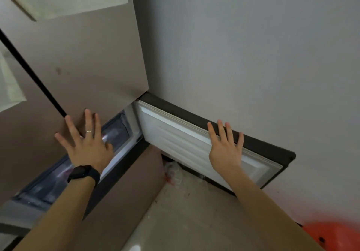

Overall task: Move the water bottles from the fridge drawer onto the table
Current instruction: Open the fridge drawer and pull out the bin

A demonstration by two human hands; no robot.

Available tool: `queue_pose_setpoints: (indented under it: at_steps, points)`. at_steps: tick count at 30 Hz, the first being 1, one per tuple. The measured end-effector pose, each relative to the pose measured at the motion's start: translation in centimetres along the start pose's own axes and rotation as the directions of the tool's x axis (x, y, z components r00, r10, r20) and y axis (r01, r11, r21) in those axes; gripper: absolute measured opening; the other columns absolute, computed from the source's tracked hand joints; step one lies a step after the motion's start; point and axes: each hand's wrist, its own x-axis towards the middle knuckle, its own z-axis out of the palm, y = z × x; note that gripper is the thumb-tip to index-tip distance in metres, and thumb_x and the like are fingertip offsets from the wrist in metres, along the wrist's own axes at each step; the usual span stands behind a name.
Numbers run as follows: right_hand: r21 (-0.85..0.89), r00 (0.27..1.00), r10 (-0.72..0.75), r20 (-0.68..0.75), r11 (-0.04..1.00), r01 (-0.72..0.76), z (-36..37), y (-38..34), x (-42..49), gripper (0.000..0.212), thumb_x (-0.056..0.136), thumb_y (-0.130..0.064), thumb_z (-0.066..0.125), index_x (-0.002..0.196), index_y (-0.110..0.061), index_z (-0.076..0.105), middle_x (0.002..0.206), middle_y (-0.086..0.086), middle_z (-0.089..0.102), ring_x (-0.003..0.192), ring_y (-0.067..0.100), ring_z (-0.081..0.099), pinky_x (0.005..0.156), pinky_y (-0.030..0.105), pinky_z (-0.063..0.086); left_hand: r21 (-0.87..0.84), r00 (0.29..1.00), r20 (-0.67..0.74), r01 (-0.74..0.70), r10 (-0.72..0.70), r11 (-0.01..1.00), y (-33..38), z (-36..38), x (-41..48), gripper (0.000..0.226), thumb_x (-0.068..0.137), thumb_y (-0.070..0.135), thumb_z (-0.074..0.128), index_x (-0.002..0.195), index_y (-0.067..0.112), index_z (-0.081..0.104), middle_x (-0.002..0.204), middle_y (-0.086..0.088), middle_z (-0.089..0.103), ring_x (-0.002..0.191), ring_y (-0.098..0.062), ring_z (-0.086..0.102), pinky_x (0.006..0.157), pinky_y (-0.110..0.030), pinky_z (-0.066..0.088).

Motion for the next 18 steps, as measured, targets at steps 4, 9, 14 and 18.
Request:
queue_pose_setpoints:
  at_steps: [4, 9, 14, 18]
  points:
    - [0.006, 0.999, 0.021, -0.027, 1.0, -0.021, 0.6, 1.5, 2.3, 0.088, 0.09, -0.009, 0.044, 0.156, -0.036, -0.006, 0.166, 0.003, -0.013, 0.151, 0.026, -0.018, 0.116, 0.06, -0.01, 0.004, 1.0, 0.008, 0.007, -0.007, 1.0, -0.1, 0.0, -0.1, 0.096, 0.083, 0.037, 0.071, 0.16, 0.014, 0.018, 0.168, 0.002, -0.011, 0.147, -0.038, -0.03, 0.114, -0.074, -0.006]
    - [-0.002, 0.998, 0.053, -0.022, 0.999, -0.053, 1.3, 2.9, 5.1, 0.092, 0.087, -0.009, 0.045, 0.156, -0.033, -0.01, 0.164, 0.008, -0.018, 0.15, 0.031, -0.02, 0.115, 0.064, -0.009, 0.006, 1.0, 0.008, 0.017, -0.017, 1.0, 0.3, -0.1, 0.0, 0.097, 0.083, 0.038, 0.069, 0.16, 0.014, 0.016, 0.167, 0.002, -0.016, 0.147, -0.038, -0.031, 0.113, -0.073, -0.008]
    - [0.03, 0.998, 0.056, 0.022, 0.998, -0.057, 1.2, 4.3, 8.3, 0.077, 0.097, -0.022, 0.037, 0.156, -0.034, -0.01, 0.164, 0.008, -0.018, 0.149, 0.032, -0.021, 0.116, 0.066, -0.006, 0.001, 1.0, -0.013, 0.026, -0.026, 1.0, 0.5, 0.0, 0.0, 0.098, 0.082, 0.035, 0.072, 0.16, 0.013, 0.018, 0.168, 0.003, -0.014, 0.147, -0.038, -0.029, 0.113, -0.071, -0.011]
    - [0.037, 0.994, 0.043, 0.095, 0.998, -0.047, 0.8, 5.4, 10.8, 0.066, 0.102, -0.048, 0.026, 0.156, -0.036, -0.011, 0.164, 0.006, -0.019, 0.149, 0.03, -0.021, 0.118, 0.063, -0.004, 0.0, 0.999, -0.022, 0.041, -0.041, 0.999, 0.8, 0.3, 0.1, 0.099, 0.081, 0.036, 0.074, 0.16, 0.013, 0.018, 0.168, 0.002, -0.014, 0.147, -0.039, -0.03, 0.11, -0.062, -0.024]
